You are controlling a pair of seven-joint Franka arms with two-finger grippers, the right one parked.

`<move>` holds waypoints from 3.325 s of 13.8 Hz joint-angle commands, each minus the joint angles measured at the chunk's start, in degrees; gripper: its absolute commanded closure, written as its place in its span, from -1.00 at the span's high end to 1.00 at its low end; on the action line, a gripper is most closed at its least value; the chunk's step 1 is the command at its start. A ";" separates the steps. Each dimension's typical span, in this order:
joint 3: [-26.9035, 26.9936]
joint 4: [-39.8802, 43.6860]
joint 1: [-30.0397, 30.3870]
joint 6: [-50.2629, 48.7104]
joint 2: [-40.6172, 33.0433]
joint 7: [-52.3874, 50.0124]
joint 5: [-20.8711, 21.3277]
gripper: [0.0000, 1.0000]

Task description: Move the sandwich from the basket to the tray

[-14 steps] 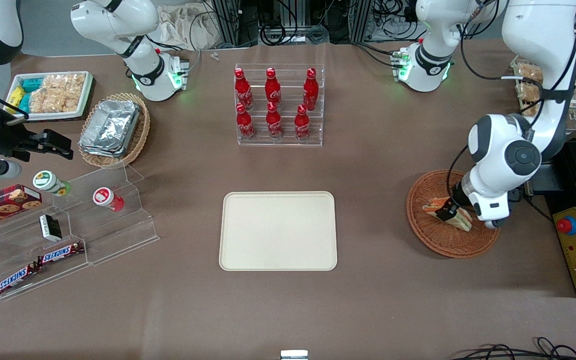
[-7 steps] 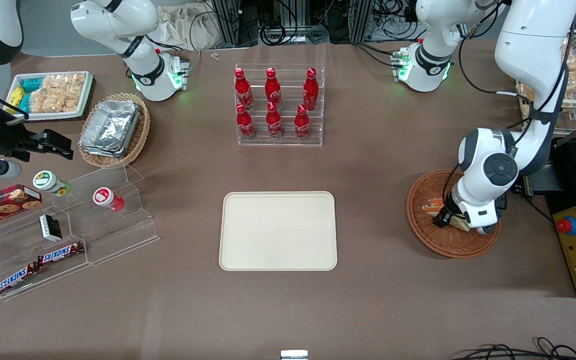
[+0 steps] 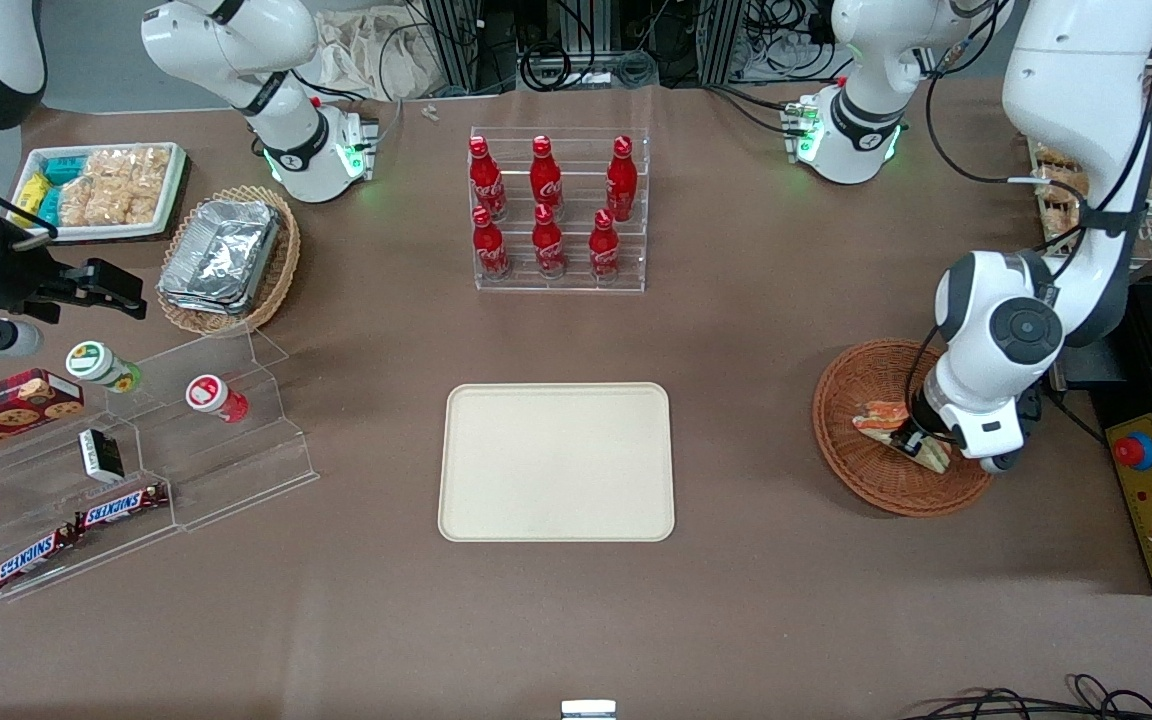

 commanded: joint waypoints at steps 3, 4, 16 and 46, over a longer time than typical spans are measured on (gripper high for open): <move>-9.79 9.81 -1.48 -16.73 -4.76 -0.82 -0.09 -1.00; -12.52 12.18 -1.48 -18.68 -3.89 -1.44 -0.09 -1.00; -21.69 15.72 -13.17 0.53 13.33 1.28 15.54 -1.00; -19.59 32.57 5.27 -28.47 -0.63 26.98 -5.60 1.00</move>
